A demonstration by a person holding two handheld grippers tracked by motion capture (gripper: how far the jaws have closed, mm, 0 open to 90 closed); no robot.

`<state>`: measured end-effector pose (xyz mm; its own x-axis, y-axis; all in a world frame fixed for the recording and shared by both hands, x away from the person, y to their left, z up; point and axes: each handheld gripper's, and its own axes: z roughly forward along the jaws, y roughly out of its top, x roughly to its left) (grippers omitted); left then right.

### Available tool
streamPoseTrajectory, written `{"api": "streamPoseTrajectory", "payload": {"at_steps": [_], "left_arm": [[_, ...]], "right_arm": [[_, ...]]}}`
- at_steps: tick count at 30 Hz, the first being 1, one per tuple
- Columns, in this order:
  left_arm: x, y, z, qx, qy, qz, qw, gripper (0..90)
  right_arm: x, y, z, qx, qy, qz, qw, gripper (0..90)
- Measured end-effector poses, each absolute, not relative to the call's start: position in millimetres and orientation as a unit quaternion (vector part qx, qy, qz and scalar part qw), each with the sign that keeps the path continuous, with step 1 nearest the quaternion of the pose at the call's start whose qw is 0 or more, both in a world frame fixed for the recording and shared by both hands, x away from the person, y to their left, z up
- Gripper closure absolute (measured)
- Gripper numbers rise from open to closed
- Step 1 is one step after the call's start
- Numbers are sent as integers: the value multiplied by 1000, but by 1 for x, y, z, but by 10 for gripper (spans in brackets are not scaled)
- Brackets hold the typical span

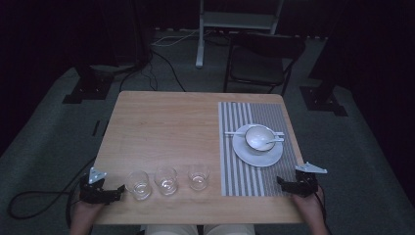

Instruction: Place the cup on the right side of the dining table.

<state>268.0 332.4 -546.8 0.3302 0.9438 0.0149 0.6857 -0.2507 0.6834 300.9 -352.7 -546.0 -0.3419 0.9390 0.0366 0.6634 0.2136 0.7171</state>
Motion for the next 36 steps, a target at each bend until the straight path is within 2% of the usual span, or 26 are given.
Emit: {"api": "streamPoseTrajectory", "payload": {"at_steps": [8, 16, 23, 36], "left_arm": [[268, 332, -547, 760, 536, 218, 296, 7], [268, 332, -547, 761, 534, 217, 296, 7], [268, 332, -547, 761, 534, 217, 297, 6], [267, 332, -547, 762, 533, 217, 297, 7]], "right_arm": [[299, -347, -547, 524, 764, 307, 218, 106], [297, -353, -546, 533, 761, 311, 202, 107], [295, -353, -545, 530, 762, 308, 207, 107], [291, -347, -533, 522, 760, 325, 213, 108]]}}
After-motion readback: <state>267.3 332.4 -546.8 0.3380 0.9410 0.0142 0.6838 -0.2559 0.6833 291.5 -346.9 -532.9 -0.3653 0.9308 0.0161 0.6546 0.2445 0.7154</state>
